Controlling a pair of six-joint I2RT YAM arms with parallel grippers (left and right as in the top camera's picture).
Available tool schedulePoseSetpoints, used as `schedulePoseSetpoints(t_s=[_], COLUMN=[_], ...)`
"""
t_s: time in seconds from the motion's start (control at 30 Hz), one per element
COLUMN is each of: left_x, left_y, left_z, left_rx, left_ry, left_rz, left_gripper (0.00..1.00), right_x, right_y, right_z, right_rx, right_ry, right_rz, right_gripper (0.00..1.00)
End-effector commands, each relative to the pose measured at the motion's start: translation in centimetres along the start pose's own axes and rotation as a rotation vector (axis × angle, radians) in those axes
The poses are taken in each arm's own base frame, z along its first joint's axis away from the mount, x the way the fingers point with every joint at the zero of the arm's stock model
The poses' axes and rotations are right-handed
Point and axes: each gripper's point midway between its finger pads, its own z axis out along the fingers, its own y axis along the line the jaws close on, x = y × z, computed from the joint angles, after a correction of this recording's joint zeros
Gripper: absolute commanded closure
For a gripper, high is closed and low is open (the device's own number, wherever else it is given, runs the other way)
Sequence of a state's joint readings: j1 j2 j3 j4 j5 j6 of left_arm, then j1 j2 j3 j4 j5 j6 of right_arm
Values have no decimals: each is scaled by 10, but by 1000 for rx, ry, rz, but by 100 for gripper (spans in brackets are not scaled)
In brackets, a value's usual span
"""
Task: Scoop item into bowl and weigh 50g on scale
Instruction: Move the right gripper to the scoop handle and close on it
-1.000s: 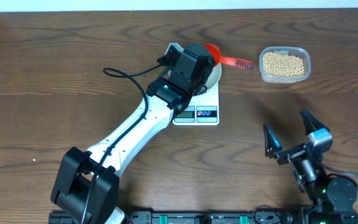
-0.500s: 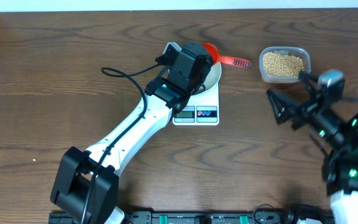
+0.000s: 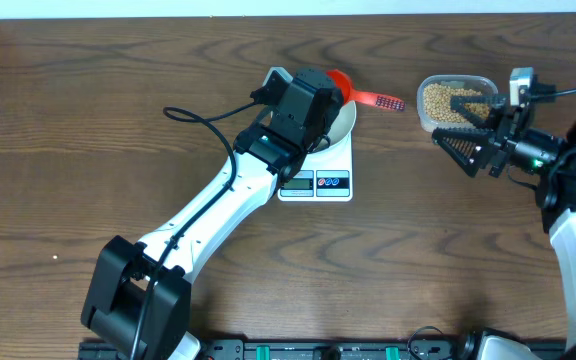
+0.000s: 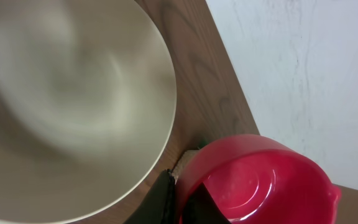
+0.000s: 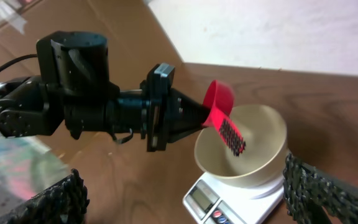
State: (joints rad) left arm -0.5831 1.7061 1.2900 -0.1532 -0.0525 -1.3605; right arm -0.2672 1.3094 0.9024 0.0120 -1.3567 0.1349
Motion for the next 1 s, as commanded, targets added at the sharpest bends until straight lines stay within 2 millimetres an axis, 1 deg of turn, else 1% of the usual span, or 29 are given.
schedulePoseSetpoints(t_s=[0.0,0.03,0.1,0.13,0.3,0.5,0.67,0.8,0.87,0.97], left_x=[-5,-5,-5,-5,-5,-4,-3,-3,-3,-3], left_y=[1,1,1,1,4,8,12,18,19,19], left_z=[0,0,0,0,0,0,0,0,0,0], left_rx=[-4,-4,-4,-5,-19,-35,-49,-75,-79,-79], left_ry=[-19,-19,-19,-19,-17,-14,-12,-9,-8,-8], left_rz=[14,14,14,14,16,18,19,23,23,24], left_gripper=[93,93,93,93,93,93,93,93,93,93], right_x=[-2,-1,1,2,3,8,23,34,34,26], right_y=[5,-3,-7,-7,-9,-19,-41,-54,-54,-47], right_z=[-1,1,3,4,12,29,42,46,49,55], right_rx=[-61,-35,-24,-27,-7,79,243,389,425,411], right_ry=[7,8,11,14,19,29,72,176,225,248], right_rz=[14,82,179,189,198,209,276,269,244,214], right_gripper=[1,1,1,1,1,1,1,1,1,3])
